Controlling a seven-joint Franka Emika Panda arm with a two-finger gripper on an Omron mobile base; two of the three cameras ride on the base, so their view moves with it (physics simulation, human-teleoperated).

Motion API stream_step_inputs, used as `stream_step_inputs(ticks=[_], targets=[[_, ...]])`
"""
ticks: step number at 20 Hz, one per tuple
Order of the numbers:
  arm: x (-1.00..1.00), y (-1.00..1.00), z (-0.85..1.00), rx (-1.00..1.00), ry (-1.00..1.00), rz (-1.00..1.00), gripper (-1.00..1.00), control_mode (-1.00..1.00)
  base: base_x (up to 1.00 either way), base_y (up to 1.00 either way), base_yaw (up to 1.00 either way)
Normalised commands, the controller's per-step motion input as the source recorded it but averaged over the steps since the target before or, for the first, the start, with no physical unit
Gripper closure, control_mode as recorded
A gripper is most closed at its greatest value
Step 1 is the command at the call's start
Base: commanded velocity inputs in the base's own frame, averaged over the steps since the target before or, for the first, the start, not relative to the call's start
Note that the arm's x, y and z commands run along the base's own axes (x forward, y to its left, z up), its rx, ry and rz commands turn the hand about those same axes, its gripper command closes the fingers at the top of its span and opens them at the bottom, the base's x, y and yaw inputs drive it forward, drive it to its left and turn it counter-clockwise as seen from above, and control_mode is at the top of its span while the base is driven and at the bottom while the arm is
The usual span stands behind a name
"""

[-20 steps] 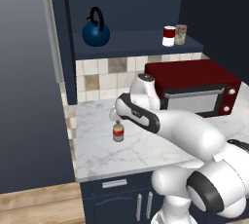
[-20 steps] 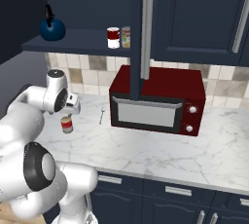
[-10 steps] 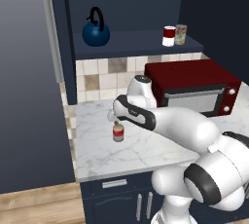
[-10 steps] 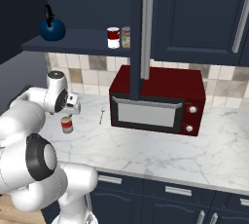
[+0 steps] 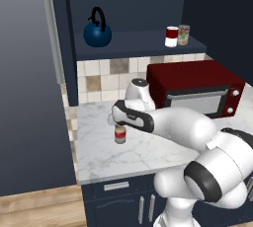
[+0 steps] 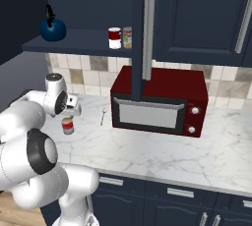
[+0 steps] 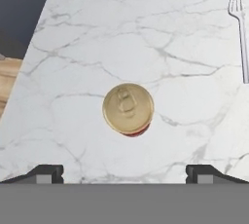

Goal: Pick the cans from the counter and place them in their designated side in the cabinet.

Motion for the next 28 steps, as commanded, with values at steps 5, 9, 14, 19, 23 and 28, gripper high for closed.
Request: stream_step_inputs(ticks=[5,9,14,19,23,28], targets=[[0.16,0.01,-0.16,-0.03,0.00,0.00,-1.00,-1.00,0.00,0.00,0.00],[0.19,0.05,-0.17,-0.02,0.00,0.00,-1.00,-1.00,0.00,0.00,0.00],[0.14,0.07,-0.16,-0.01,0.01,0.00,-1.00,-1.00,0.00,0.00,0.00],[0.08,0.02,-0.17,-0.02,0.01,0.00,-1.00,-1.00,0.00,0.00,0.00],[0.10,0.00,-0.18,-0.02,0.02,0.00,-1.00,-1.00,0.00,0.00,0.00],[0.17,0.01,-0.22,-0.02,0.03,0.00,-1.00,-1.00,0.00,0.00,0.00]])
